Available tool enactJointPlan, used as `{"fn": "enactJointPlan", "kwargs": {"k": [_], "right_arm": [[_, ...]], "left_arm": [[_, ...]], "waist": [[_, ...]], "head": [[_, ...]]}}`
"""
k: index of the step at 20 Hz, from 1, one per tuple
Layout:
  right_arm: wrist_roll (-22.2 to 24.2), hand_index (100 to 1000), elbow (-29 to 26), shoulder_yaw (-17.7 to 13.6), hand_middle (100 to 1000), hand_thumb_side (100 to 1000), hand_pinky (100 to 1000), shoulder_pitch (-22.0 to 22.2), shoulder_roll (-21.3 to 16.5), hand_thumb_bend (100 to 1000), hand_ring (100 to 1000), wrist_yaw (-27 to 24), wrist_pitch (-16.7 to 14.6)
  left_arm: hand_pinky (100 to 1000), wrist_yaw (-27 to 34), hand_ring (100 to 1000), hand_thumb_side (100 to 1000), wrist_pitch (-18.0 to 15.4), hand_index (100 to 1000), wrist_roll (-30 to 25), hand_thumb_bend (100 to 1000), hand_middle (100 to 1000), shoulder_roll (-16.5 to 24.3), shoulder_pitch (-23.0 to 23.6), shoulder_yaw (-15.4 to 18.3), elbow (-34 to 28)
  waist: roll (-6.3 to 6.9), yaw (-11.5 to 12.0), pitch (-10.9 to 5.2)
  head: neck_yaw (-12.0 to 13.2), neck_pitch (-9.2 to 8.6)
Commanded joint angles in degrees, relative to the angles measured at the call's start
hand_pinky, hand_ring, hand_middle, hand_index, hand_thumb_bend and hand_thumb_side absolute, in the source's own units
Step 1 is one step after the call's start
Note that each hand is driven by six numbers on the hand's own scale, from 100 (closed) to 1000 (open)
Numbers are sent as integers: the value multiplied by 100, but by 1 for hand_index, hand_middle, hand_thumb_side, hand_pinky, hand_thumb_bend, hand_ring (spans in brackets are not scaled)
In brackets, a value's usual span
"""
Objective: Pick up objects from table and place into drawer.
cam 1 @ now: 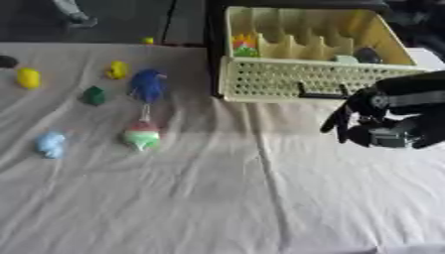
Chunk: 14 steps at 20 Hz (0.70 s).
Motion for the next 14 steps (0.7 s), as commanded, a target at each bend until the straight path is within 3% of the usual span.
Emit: {"fn": "enactJointPlan", "kwargs": {"k": [1, 8, 14], "right_arm": [[28, 912, 352, 76, 687, 1000, 130, -224, 20, 100, 311, 156, 75], [31, 920, 1320, 141, 734, 1000, 127, -534, 301, 100, 312, 414, -14], [31, 914, 1784, 97, 757, 1000, 125, -637, 396, 100, 313, 641, -156]], "left_arm": [[626, -13, 745, 925, 24, 964, -23, 100, 686, 12, -70, 0, -101], [629, -14, 745, 929, 63, 963, -43, 100, 685, -4, -80, -4, -101], [631, -24, 744, 933, 76, 963, -62, 100, 684, -16, -70, -2, -101]], "waist": [[-13, 24, -79], [-85, 158, -26], [-121, 225, 30]], "head": [[-40, -85], [-84, -170], [-117, -239]]}}
